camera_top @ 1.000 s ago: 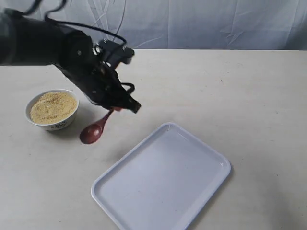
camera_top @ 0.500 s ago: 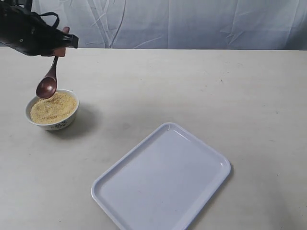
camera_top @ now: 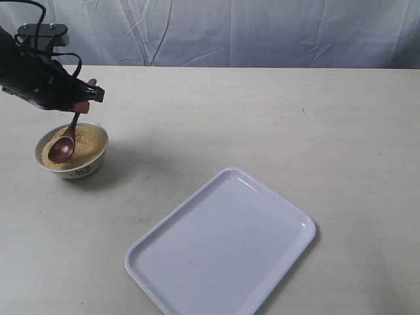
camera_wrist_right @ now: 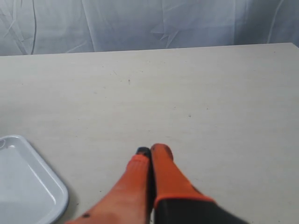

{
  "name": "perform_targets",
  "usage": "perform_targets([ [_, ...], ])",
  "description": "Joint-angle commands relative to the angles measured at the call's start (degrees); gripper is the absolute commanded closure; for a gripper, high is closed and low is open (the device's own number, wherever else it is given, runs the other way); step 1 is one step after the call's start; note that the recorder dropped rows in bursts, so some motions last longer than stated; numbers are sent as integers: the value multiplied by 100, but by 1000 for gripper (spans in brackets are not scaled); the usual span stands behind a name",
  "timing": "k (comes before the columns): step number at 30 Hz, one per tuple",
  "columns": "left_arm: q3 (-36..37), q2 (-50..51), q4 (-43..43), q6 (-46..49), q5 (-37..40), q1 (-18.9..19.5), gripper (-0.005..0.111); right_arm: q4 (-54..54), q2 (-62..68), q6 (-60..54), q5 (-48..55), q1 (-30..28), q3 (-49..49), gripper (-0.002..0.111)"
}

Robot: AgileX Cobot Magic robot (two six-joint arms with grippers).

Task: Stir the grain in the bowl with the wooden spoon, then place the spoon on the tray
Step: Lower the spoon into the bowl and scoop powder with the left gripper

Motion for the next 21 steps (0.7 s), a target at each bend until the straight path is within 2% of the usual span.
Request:
perform_targets([
  [1,1,178,-25,38,-254,25,107,5,-31,0,-81,22,28,108],
  [10,1,406,14,205,-396,25,105,5,-31,0,-81,22,28,108],
  [17,1,406,119,205,-294,25,73,5,-31,0,-81,22,28,108],
  [21,-24,326,217,205,-294,36,72,5,-31,0,-81,22,28,108],
])
